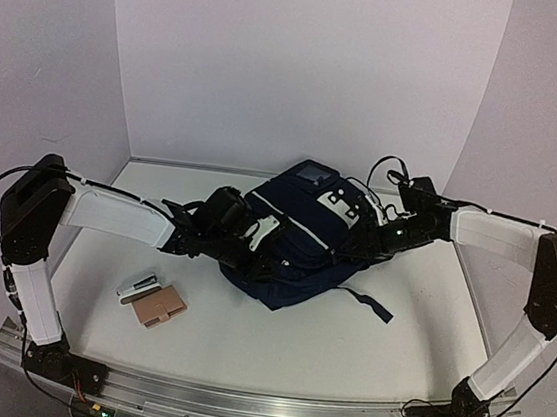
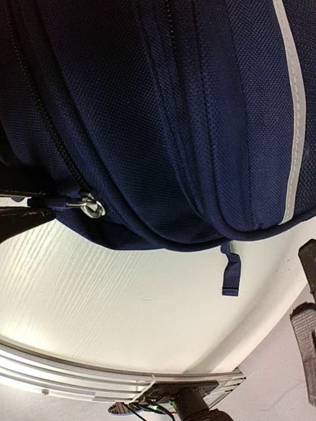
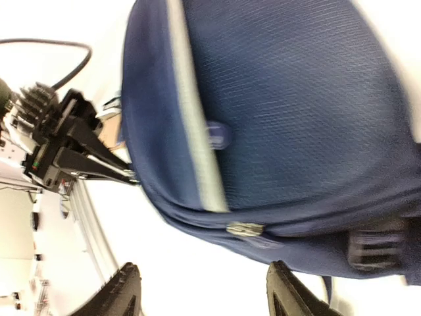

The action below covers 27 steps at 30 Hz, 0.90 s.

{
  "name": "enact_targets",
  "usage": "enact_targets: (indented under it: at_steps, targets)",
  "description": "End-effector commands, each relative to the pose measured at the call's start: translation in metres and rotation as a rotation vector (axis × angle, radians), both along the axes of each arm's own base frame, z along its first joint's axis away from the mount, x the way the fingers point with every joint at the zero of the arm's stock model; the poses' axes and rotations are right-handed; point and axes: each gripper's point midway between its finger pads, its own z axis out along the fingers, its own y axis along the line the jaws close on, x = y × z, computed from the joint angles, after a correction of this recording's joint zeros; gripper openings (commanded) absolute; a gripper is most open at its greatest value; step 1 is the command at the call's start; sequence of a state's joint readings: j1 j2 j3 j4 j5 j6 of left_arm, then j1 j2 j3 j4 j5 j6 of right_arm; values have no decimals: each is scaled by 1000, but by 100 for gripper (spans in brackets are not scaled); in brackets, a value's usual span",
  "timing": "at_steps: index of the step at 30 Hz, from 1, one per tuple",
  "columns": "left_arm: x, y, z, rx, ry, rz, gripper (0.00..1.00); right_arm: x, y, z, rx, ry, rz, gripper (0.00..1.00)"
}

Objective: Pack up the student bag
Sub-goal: Zip the student bag at the center of the board.

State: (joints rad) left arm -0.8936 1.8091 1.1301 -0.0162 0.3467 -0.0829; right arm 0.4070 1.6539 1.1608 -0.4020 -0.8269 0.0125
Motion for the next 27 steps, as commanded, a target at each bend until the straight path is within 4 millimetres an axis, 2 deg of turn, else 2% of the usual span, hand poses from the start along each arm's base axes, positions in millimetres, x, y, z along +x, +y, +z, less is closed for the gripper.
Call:
enact_targets:
  at_steps: [1,3,6,9,12,15,18,20,22,25,27]
  targets:
    - [-1,-9,35,-86,-43,-34,0,-9,0,-17,-3,23,57,58]
    - [-3,-12,34,-89,-33,-43,0,-7,11,-25,22,64,63,58]
    - [-6,-16,34,-92,-29,-54,0,-4,26,-35,52,105,40,65]
    - [-10,-20,32,-92,-29,-64,0,17,37,-35,104,76,-36,67]
    - [-12,-24,28,-93,-19,-75,0,50,47,-14,212,-9,-143,62]
    - [-15,-26,24,-87,-2,-80,0,68,53,20,358,-67,-219,54]
    - [-18,-22,26,-99,5,-71,0,76,46,47,434,-134,-308,49]
    - [-19,-22,26,-106,14,-68,0,77,48,53,465,-152,-327,48]
    - [-20,-23,25,-110,25,-69,0,72,59,48,472,-135,-303,49]
    - [-19,-31,23,-123,40,-62,0,49,80,28,455,-90,-225,52]
    - [-18,-44,21,-143,54,-71,0,35,90,24,450,-79,-178,55]
